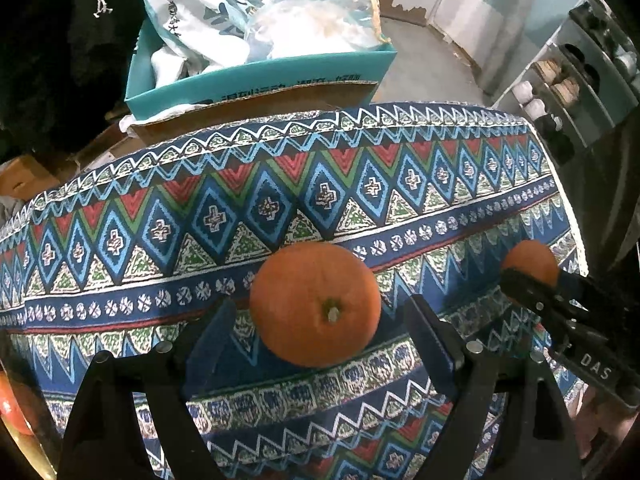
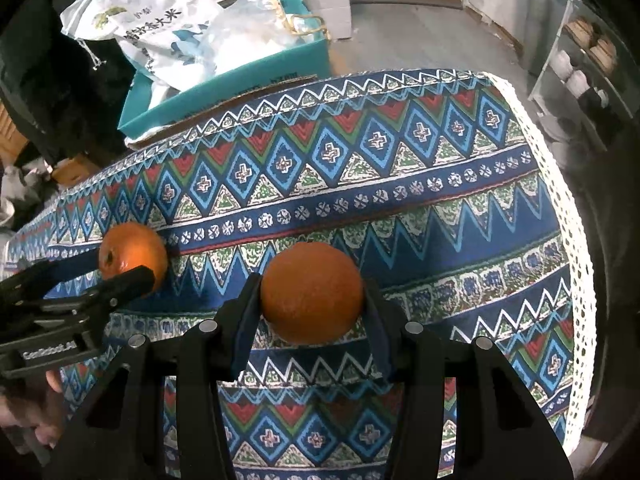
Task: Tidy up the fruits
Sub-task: 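Grasp the large orange with the left tool while the right tool grasps the smaller orange, then lift and carry the large orange with the left tool while the right tool carries its orange to the bowl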
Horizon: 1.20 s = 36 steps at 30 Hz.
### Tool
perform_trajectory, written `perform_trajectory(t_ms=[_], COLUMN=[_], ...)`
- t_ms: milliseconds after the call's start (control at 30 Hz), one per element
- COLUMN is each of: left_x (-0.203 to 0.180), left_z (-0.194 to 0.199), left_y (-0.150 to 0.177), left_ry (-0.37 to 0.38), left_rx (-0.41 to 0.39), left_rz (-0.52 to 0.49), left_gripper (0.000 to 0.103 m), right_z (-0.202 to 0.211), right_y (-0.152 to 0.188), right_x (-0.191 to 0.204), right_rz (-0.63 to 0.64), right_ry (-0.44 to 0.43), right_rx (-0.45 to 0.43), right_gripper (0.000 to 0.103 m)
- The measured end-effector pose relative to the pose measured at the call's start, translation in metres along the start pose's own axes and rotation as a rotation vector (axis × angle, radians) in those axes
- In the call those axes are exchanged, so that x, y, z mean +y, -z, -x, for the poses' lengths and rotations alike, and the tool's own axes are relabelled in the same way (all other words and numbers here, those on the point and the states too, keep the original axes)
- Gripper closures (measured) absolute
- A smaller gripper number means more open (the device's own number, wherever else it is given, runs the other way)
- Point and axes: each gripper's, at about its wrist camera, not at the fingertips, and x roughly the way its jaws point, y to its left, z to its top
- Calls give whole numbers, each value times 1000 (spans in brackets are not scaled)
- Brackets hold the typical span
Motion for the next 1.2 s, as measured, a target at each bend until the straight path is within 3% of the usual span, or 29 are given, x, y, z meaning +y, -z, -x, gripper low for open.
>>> perform_trajectory(t_ms=[167,333,767,1200], left_x=[6,10,3,15], left_z=[-7,-14,4,59], left_y=[0,-1,15,21], left_ry=[-8,45,-10,-23], left_rx=[-8,5,-41,-118], left_rz=[13,12,-65,-67], left_gripper=[16,34,35,35], right_z=[-4,-7,1,40], right_y=[0,0,4,5], right_x=[3,10,31,57], right_rz=[-1,25,127,177], right_ry=[0,9,59,35], right_rx=[1,6,-5,-67], right_gripper=[55,55,55,55])
